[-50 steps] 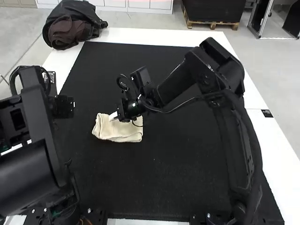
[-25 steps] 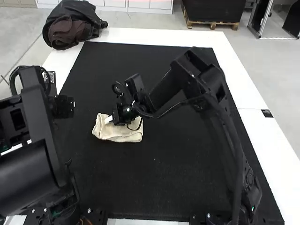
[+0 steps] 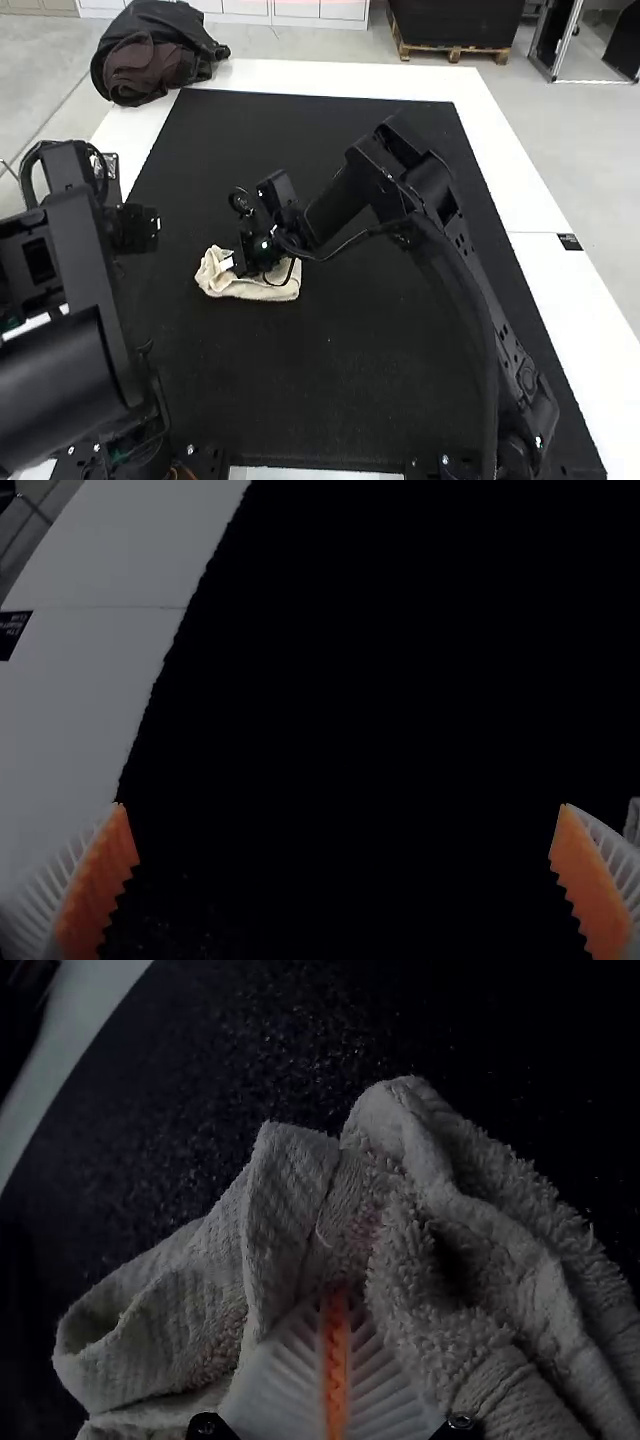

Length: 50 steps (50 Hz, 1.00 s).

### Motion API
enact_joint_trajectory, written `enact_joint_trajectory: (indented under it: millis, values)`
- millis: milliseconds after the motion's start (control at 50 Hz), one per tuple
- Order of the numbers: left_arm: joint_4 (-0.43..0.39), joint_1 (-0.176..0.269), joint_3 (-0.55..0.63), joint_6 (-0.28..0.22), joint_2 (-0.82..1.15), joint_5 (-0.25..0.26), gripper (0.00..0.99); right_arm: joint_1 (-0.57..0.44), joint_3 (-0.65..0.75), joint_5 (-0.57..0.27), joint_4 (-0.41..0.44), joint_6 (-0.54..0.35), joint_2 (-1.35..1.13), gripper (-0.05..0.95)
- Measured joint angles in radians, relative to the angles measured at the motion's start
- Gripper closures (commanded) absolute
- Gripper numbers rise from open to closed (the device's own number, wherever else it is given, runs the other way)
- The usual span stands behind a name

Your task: Fold the towel.

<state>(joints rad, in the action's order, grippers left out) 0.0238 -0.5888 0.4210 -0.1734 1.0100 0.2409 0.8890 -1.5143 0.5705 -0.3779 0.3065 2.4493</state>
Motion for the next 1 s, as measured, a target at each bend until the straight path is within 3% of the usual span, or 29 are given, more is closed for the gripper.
enact_joint_trajectory:
  millis: [240, 700, 780, 900, 1000]
  values:
    - [0.040, 0.000, 0.034, 0.003, -0.023, 0.003, 0.028, -0.015, 0.053, -0.009, 0.112, 0.024, -0.121, 0.93]
    - [0.118, 0.009, 0.152, 0.044, -0.049, 0.014, 0.028, -0.117, 0.026, 0.000, 0.282, 0.082, -0.582, 0.93]
    - [0.131, 0.037, 0.188, 0.069, -0.058, 0.014, 0.028, -0.150, 0.024, -0.007, 0.311, 0.087, -0.668, 0.92]
    - [0.166, 0.113, 0.250, 0.119, -0.069, 0.015, 0.028, -0.222, 0.021, -0.040, 0.349, 0.090, -0.813, 0.91]
    - [0.188, 0.197, 0.298, 0.169, -0.096, 0.015, 0.028, -0.282, 0.021, -0.072, 0.375, 0.087, -0.930, 0.74]
